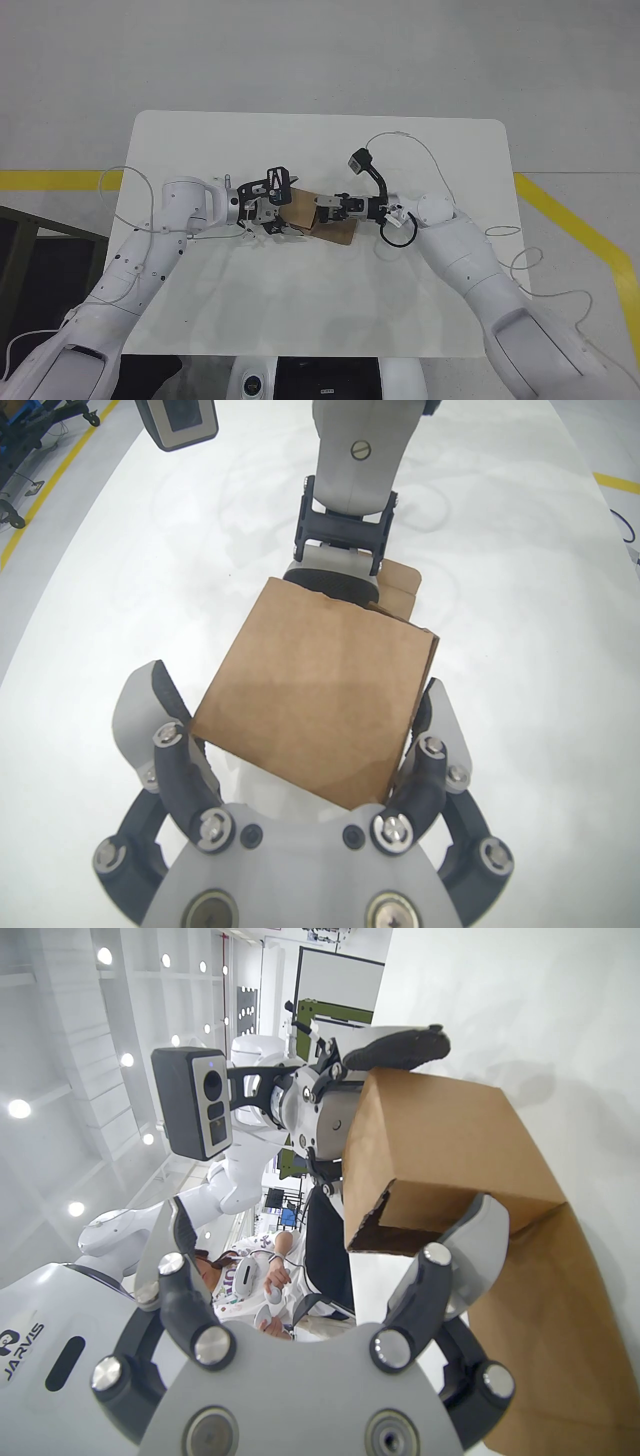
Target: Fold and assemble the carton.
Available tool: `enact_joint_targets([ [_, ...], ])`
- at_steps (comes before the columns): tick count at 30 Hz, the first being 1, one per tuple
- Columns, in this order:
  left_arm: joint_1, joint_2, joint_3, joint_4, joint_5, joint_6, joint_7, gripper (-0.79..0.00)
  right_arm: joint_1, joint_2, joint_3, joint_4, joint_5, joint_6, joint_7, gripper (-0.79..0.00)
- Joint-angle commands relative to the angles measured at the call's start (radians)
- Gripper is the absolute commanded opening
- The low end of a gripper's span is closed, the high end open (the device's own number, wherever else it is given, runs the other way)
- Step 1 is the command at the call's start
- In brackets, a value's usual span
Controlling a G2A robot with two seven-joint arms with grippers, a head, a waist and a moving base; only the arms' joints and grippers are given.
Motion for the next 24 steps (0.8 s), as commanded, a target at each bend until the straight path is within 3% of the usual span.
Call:
enact_joint_targets([
  [1, 0.0, 0.0, -0.001, 0.0, 0.0, -0.001, 0.0, 0.0, 0.005, -0.008, -0.007, 0.01, 0.007, 0.001, 0.001, 0.0],
  [15, -0.001, 0.001, -0.004, 0.006, -0.004, -0.003, -0.017, 0.0, 0.025, -0.054, -0.021, 0.089, 0.071, 0.009, 0.009, 0.0],
  [24, -0.002, 0.001, -0.007, 0.015, -0.011, 0.001, -0.023, 0.0, 0.013, -0.038, 0.008, 0.06, 0.054, 0.047, 0.047, 0.0],
])
